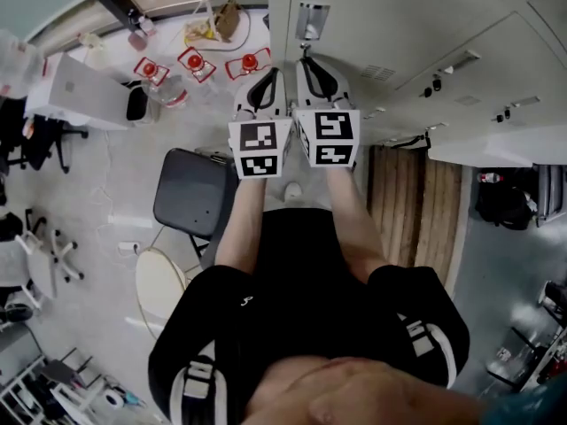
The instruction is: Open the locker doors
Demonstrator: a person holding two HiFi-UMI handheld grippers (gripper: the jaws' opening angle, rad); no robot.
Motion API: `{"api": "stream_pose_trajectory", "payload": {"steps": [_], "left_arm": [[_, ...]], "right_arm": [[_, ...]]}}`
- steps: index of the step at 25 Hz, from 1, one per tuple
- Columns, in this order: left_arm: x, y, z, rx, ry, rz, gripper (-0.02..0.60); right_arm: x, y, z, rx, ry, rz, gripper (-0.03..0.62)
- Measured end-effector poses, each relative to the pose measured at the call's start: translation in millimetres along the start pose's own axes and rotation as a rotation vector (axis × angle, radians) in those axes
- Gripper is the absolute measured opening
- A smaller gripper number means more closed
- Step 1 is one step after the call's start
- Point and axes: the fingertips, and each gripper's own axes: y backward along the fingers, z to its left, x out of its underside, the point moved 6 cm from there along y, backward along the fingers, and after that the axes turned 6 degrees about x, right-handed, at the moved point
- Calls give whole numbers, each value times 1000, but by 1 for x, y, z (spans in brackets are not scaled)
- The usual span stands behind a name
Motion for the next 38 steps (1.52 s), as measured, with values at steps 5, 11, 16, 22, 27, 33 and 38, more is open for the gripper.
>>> {"api": "stream_pose_trajectory", "payload": {"steps": [5, 11, 16, 22, 27, 33, 38], "left_arm": [[3, -4, 0, 24, -2, 14, 9], [2, -8, 0, 46, -10, 21, 9], [5, -8, 1, 52, -9, 30, 9], [6, -6, 3, 53, -12, 32, 9], [8, -6, 7, 42, -5, 30, 9], [10, -5, 8, 34, 1, 26, 9], [11, -4, 7, 23, 8, 24, 9]], "right_arm": [[1, 0, -3, -10, -79, -6, 45], [3, -1, -7, -25, -177, -35, 45], [5, 0, -8, -35, -260, -49, 44], [8, 1, -11, -66, -356, -74, 44], [13, 0, -15, -113, -481, -97, 44], [17, -1, -17, -154, -582, -118, 44], [20, -1, -20, -190, -672, -143, 44]]}}
